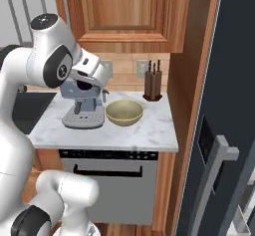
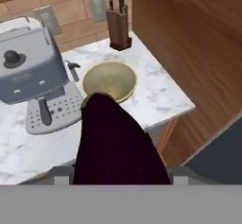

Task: Take the orange, eggplant, and lemon wedge from the freezer and place them in the bowl on the counter.

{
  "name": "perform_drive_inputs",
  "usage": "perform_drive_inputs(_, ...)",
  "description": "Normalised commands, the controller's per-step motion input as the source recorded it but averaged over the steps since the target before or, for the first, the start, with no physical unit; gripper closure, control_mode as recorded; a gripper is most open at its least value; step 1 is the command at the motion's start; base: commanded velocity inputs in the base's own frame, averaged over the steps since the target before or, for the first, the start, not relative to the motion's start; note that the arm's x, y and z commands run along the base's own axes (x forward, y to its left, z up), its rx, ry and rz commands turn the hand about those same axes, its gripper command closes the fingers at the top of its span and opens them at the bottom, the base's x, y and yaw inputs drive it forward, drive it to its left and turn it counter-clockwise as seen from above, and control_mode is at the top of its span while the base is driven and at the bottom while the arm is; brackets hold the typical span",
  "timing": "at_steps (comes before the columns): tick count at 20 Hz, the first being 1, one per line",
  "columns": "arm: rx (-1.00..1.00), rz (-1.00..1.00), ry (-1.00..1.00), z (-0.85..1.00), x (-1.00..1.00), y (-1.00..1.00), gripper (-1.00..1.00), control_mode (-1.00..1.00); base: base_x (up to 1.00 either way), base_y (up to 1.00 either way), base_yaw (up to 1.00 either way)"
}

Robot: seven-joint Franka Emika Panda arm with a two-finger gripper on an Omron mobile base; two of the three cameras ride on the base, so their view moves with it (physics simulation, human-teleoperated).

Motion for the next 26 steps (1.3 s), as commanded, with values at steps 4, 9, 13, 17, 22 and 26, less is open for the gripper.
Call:
perform_drive_inputs(4, 0.0, 0.0, 0.0, 0.0, 0.0, 0.0, 1.0, 1.0, 0.69, 0.1, -0.09)
perform_drive_inputs(9, 0.0, 0.0, 0.07, -0.2, 0.01, 0.0, 1.0, -1.0, 0.32, 0.08, -0.02)
perform_drive_inputs(13, 0.0, 0.0, 0.34, -1.0, 0.27, -0.07, 1.0, -1.0, 0.0, 0.0, 0.0)
perform_drive_inputs(17, 0.0, 0.0, 0.37, -1.0, 0.63, 0.0, 1.0, -1.0, 0.0, 0.0, 0.0)
perform_drive_inputs(22, 0.0, 0.0, 0.22, -0.77, 0.93, 0.0, 1.0, -1.0, 0.0, 0.0, 0.0)
perform_drive_inputs(26, 0.0, 0.0, 0.09, -0.53, 0.9, -0.11, 1.0, -1.0, 0.0, 0.0, 0.0)
